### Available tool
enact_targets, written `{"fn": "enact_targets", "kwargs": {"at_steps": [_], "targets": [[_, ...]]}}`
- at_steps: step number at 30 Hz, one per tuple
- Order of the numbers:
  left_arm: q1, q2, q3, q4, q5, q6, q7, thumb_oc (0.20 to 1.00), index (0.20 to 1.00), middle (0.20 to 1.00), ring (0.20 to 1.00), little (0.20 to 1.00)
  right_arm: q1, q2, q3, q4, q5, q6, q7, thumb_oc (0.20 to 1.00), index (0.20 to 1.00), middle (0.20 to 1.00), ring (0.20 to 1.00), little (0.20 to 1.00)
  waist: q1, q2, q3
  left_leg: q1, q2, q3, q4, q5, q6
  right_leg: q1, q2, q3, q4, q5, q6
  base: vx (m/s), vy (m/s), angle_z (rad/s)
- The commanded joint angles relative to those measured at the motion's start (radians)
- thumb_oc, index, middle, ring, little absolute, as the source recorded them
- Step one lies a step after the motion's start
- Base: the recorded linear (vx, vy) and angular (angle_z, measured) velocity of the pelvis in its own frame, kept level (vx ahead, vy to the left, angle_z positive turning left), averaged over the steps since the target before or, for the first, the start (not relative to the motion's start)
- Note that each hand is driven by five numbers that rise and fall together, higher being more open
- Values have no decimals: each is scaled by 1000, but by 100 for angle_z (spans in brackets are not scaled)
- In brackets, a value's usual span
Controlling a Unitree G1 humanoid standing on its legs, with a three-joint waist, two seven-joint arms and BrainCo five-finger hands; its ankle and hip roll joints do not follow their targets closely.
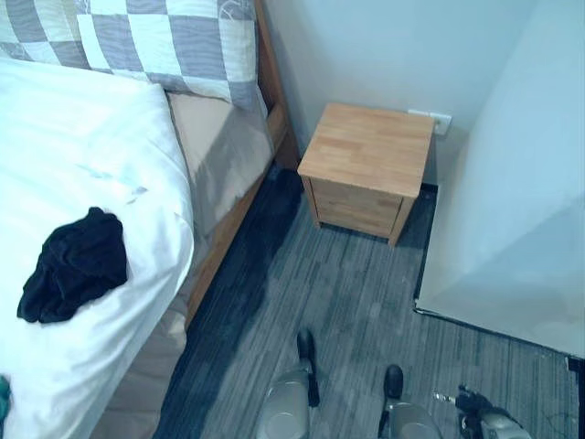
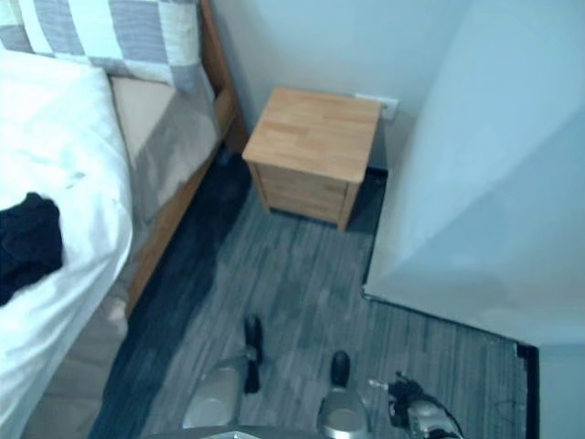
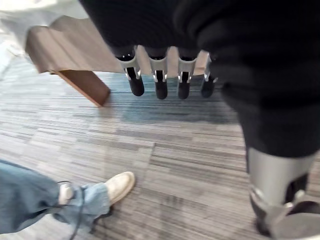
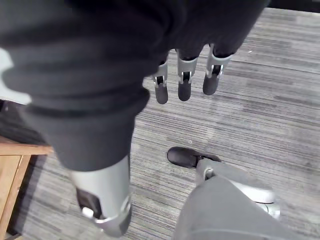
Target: Tidy up the quilt and then pick up the clothes from the bed and put them into the laundry hamper.
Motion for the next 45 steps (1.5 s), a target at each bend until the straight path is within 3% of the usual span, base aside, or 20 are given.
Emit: {"fn": "enact_targets", "kwargs": {"at_steps": [1, 3, 6, 7, 8, 9, 10, 12, 13, 16, 20, 22, 25, 28, 31, 32, 35, 43, 44, 45], "targets": [[26, 104, -70, -75, 117, -11, 56, 1000, 1000, 1000, 1000, 1000, 90, 30, -29, -106, 53, -13, -33, 1000, 1000, 1000, 1000, 1000, 9, -78, -40, -102, -127, 9, -8, 114, 108, 117, -146, -41, 533, -1, 105, 398, 323, 27], [6, 116, -94, -70, 60, 11, 65, 1000, 1000, 1000, 1000, 1000, 95, 33, -17, -125, 77, -32, -46, 1000, 1000, 1000, 1000, 1000, -14, -77, -31, -47, -170, 10, 1, 56, 140, 10, -215, -8, 726, 71, 109, 420, 315, 49], [-7, 133, -99, -74, 23, 28, 51, 1000, 1000, 1000, 1000, 1000, 85, 43, 2, -144, 60, -53, -47, 1000, 1000, 1000, 1000, 1000, -35, -60, -10, 10, -162, 31, 6, 23, 145, -63, -218, -22, 686, 34, 89, 309, 69, 6], [-17, 141, -102, -86, 31, 52, 6, 1000, 1000, 1000, 1000, 1000, 75, 48, 19, -168, 59, -47, -53, 1000, 1000, 1000, 1000, 1000, -58, -38, 3, 45, -139, 28, -9, 32, 138, -113, -145, -40, 558, -2, 62, 209, -100, -36], [-20, 139, -104, -87, 27, 57, 4, 1000, 1000, 1000, 1000, 1000, 73, 46, 24, -174, 66, -43, -53, 1000, 1000, 1000, 1000, 1000, -65, -38, 5, 58, -140, 19, -12, 27, 137, -127, -124, -37, 521, -10, 59, 387, -287, -33], [-42, 135, -103, -87, -43, 111, 40, 1000, 1000, 1000, 1000, 1000, 54, 47, 40, -167, 60, -52, -43, 1000, 1000, 1000, 1000, 1000, -101, -48, 19, 118, -157, -37, -34, 1, 144, -179, -47, 8, 325, 8, 65, 289, -255, -8], [-45, 135, -102, -86, -49, 117, 45, 1000, 1000, 1000, 1000, 1000, 51, 47, 41, -164, 55, -55, -40, 1000, 1000, 1000, 1000, 1000, -104, -49, 18, 121, -159, -44, -38, -1, 145, -187, -40, 17, 301, 17, 67, 344, -302, 18], [-54, 133, -95, -69, -6, 120, 53, 1000, 1000, 1000, 1000, 1000, 47, 64, 50, -145, 55, -81, -34, 1000, 1000, 1000, 1000, 1000, -142, -68, 16, 165, -186, -110, -60, -35, 159, -233, -5, 134, 161, 95, 95, 404, -290, 67], [-60, 134, -112, -58, 75, 110, 45, 1000, 1000, 1000, 1000, 1000, 56, 76, 54, -143, 61, -93, -40, 1000, 1000, 1000, 1000, 1000, -172, -73, 8, 191, -204, -173, -69, -56, 168, -262, 32, 235, 81, 118, 109, 462, -298, 107], [-60, 134, -142, -57, 104, 114, 42, 1000, 1000, 1000, 1000, 1000, 65, 88, 63, -149, 52, -85, -55, 1000, 1000, 1000, 1000, 1000, -196, -73, 6, 222, -208, -211, -64, -85, 171, -277, 54, 278, 58, 130, 117, 333, -193, 137], [-43, 120, -141, -67, 44, 155, 89, 1000, 1000, 1000, 1000, 1000, 57, 81, 65, -149, 16, -22, -51, 1000, 1000, 1000, 1000, 1000, -196, -77, 1, 225, -194, -199, -3, -124, 151, -250, 44, 251, 80, 123, 102, 295, -220, 69], [-27, 105, -120, -58, 96, 103, 87, 1000, 1000, 1000, 1000, 1000, 53, 70, 58, -110, -12, -21, -59, 1000, 1000, 1000, 1000, 1000, -202, -70, -5, 239, -180, -167, 80, -164, 128, -225, 37, 227, 108, 108, 80, 311, -113, 35], [-19, 90, -115, -73, 71, 76, 116, 1000, 1000, 1000, 1000, 1000, 50, 42, 46, -104, -40, -22, -41, 1000, 1000, 1000, 1000, 1000, -198, -69, 8, 157, -165, -133, 246, -118, 104, -181, 37, 211, 89, 97, 51, 156, -84, 58], [-18, 92, -114, -87, 0, 95, 72, 1000, 1000, 1000, 1000, 1000, 36, 14, 24, -107, -28, -36, -21, 1000, 1000, 1000, 1000, 1000, -193, -60, 28, 100, -118, -71, 249, -52, 78, -145, 30, 160, 80, 73, 37, 52, -10, 38], [-18, 84, -89, -79, -52, 96, 45, 1000, 1000, 1000, 1000, 1000, 22, 3, 11, -119, -19, -39, -18, 1000, 1000, 1000, 1000, 1000, -173, -38, 45, 97, -117, -42, 34, -5, 66, -127, 28, 117, 84, 50, 46, 132, 83, 67], [-9, 82, -73, -72, -56, 80, 31, 1000, 1000, 1000, 1000, 1000, 17, 0, 18, -125, -11, -37, -19, 1000, 1000, 1000, 1000, 1000, -148, -35, 60, 46, -129, -61, -32, 64, 51, -96, 41, 118, 71, 35, 41, 192, 83, 51], [15, 82, -49, -62, -4, 14, 29, 1000, 1000, 1000, 1000, 1000, 6, 4, 31, -107, -25, -44, -19, 1000, 1000, 1000, 1000, 1000, -103, -41, 74, -52, -132, -56, -75, 117, 45, -30, 56, 118, 47, 2, 29, 191, 75, 35], [-13, 91, -69, -81, 143, -11, 63, 1000, 1000, 1000, 1000, 1000, -23, 44, 63, -84, 12, -44, -38, 1000, 1000, 1000, 1000, 1000, -45, -57, 51, -59, -96, 12, -24, 93, 71, 13, 17, 14, 173, -110, 50, 193, 101, -6], [-29, 113, -97, -86, 170, 4, 92, 1000, 1000, 1000, 1000, 1000, -16, 56, 74, -129, 28, -48, -45, 1000, 1000, 1000, 1000, 1000, -49, -54, 56, -17, -99, 12, -30, 79, 99, -71, -26, -1, 427, -125, 68, 232, 202, -10], [-31, 115, -101, -86, 158, 9, 92, 1000, 1000, 1000, 1000, 1000, -14, 55, 76, -139, 35, -46, -47, 1000, 1000, 1000, 1000, 1000, -52, -49, 56, -10, -97, 12, -34, 77, 103, -94, -29, 0, 463, -109, 67, 250, 273, -16]]}}
